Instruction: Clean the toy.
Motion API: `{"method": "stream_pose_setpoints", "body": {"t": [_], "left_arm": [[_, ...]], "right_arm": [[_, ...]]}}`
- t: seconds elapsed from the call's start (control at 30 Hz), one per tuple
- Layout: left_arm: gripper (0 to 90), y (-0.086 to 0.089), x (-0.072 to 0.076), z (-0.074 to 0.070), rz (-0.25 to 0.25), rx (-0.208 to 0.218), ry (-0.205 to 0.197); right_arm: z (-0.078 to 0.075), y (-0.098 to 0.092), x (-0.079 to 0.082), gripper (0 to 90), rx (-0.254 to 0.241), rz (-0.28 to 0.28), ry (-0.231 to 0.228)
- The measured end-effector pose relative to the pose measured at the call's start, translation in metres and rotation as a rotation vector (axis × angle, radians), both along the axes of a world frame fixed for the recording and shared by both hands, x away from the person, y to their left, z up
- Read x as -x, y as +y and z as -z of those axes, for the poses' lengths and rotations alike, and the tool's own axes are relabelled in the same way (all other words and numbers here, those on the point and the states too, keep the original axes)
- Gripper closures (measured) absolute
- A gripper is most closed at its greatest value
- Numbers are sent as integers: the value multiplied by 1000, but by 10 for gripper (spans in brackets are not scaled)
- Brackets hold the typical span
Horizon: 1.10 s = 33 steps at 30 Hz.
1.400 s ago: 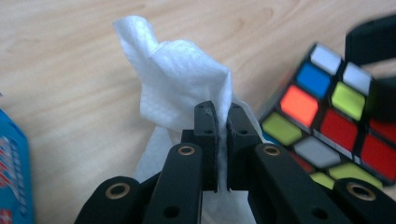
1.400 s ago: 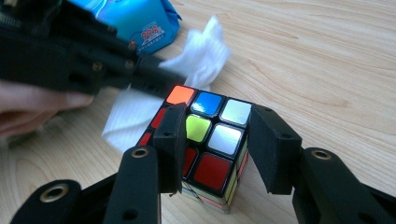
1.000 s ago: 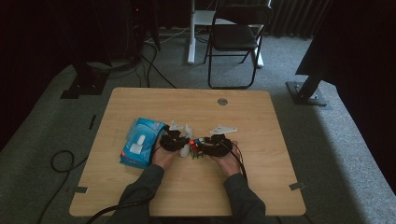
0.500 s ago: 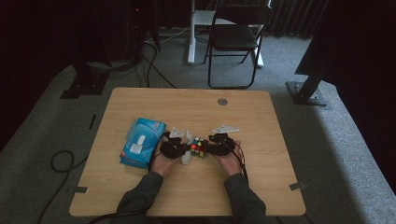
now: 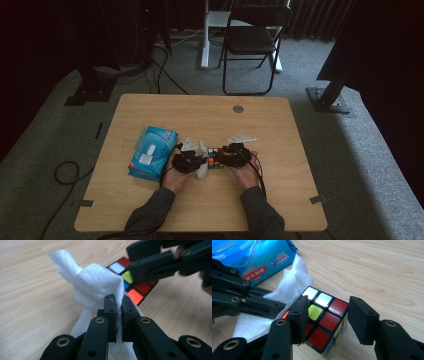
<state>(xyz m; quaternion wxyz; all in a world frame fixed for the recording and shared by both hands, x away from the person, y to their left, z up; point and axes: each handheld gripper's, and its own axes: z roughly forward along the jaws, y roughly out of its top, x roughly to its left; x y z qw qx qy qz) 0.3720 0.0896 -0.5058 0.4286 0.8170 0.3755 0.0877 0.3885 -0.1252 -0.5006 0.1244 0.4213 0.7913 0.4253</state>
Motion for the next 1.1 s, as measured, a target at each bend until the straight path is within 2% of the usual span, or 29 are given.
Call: {"method": "stream_pose_setpoints", "body": {"t": [0.2,0.37,0.53,0.6,0.73,0.9,1.03,1.1], "left_arm": [[858,-3,3,-5,21,19,-1],[858,-5,5,-4,31,20,8],[858,-8,13,-2,53,-10,-1],[858,-11,13,1,57,-40,-5],[858,-13,9,10,44,-54,14],[857,-19,5,25,38,-122,23],[856,-19,5,28,28,-121,24],[855,-20,8,25,48,-120,12]], "right_arm": [[0,0,0,515,-7,-4,4],[1,-1,-1,523,-14,-3,7],[0,0,0,540,-9,-5,6],[0,0,0,541,-3,-6,1],[0,0,0,550,-8,-4,5],[1,-1,-1,555,-16,0,6],[1,-1,-1,556,-18,5,8],[1,-1,-1,556,-18,4,8]]}}
